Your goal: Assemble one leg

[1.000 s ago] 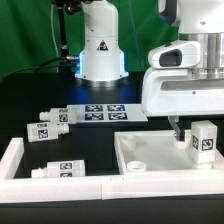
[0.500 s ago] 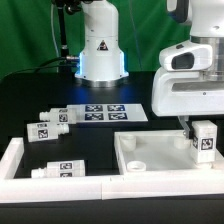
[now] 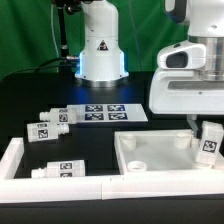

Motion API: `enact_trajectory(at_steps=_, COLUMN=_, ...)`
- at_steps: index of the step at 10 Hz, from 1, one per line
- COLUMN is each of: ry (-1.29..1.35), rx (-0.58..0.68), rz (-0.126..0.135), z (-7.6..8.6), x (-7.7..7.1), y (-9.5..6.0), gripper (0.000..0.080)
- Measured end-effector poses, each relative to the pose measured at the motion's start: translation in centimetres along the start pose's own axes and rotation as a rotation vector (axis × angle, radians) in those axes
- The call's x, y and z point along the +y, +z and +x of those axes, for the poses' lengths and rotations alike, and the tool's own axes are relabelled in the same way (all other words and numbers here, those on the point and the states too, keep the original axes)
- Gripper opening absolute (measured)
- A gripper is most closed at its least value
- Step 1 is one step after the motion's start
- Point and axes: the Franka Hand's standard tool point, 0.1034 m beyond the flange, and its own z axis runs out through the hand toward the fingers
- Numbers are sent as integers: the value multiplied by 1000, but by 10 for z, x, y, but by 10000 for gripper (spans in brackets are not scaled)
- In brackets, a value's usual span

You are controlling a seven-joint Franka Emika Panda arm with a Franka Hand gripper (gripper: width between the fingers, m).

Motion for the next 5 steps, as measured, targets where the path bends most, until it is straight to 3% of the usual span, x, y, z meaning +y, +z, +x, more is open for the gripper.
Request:
enact_trajectory(at_steps=2, ry=223, rx=6, rz=-9, z=-1, x=2, y=2, gripper=292)
enact_trajectory(at_steps=5, ry=652, rx=8, rz=22, z=0, x=4, y=2, gripper=290)
